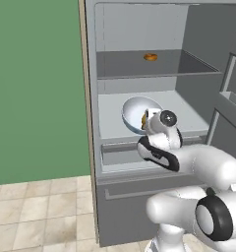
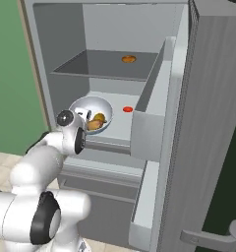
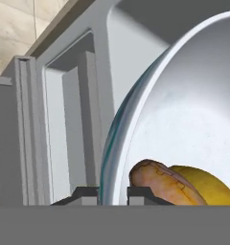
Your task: Pick the chicken drumstick and lemon from their plates and place them in the bowl. Then put the bowl in the fridge.
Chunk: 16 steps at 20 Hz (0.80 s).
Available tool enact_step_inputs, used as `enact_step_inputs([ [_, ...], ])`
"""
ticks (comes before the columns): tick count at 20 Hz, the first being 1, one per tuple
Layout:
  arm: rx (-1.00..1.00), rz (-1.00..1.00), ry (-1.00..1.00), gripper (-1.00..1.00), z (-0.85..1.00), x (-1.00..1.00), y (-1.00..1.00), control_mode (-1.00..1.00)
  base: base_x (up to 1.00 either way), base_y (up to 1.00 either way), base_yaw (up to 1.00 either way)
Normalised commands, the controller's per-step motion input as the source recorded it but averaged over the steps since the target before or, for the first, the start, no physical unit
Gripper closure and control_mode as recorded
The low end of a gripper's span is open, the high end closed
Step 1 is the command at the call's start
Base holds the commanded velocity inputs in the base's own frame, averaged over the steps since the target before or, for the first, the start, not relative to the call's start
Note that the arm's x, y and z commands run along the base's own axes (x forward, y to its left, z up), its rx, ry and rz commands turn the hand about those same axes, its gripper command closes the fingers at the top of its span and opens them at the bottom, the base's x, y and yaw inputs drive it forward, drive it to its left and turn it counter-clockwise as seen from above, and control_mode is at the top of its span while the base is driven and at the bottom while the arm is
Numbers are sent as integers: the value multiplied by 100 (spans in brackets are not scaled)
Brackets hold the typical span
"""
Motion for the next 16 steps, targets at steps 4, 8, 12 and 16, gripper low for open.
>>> enact_step_inputs([
  [4,-1,9,0,100,-17,61,0,-100,0,0,0],
  [8,-6,2,0,100,-4,59,0,-100,0,0,0],
  [12,-13,0,0,100,-1,46,0,-100,0,0,0],
  [16,-16,0,0,100,-4,39,5,-100,0,0,0],
])
